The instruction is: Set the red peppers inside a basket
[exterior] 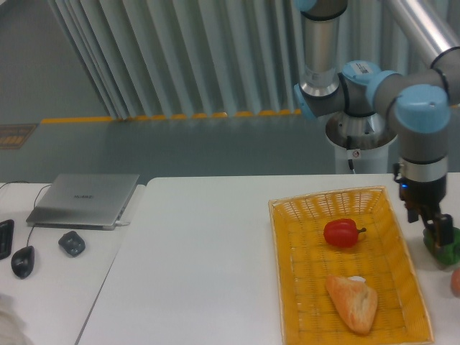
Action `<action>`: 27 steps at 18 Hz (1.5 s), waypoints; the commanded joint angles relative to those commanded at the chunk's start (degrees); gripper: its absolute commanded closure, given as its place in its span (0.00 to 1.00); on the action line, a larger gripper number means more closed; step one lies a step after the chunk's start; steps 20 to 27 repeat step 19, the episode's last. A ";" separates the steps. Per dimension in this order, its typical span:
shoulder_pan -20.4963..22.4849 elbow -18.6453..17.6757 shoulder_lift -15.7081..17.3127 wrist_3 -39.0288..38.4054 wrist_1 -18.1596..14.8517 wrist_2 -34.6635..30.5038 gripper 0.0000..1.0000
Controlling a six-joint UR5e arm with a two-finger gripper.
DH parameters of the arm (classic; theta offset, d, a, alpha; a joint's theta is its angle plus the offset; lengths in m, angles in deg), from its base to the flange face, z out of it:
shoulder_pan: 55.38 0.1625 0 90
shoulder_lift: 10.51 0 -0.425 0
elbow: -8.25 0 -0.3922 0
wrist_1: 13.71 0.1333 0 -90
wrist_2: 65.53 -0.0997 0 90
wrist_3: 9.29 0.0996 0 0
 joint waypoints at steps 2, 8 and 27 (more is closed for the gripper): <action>0.79 0.44 -0.35 0.71 -0.35 0.09 0.00; 2.90 0.53 -2.64 8.54 0.00 0.35 0.00; 3.17 1.58 -3.08 8.45 0.09 2.28 0.00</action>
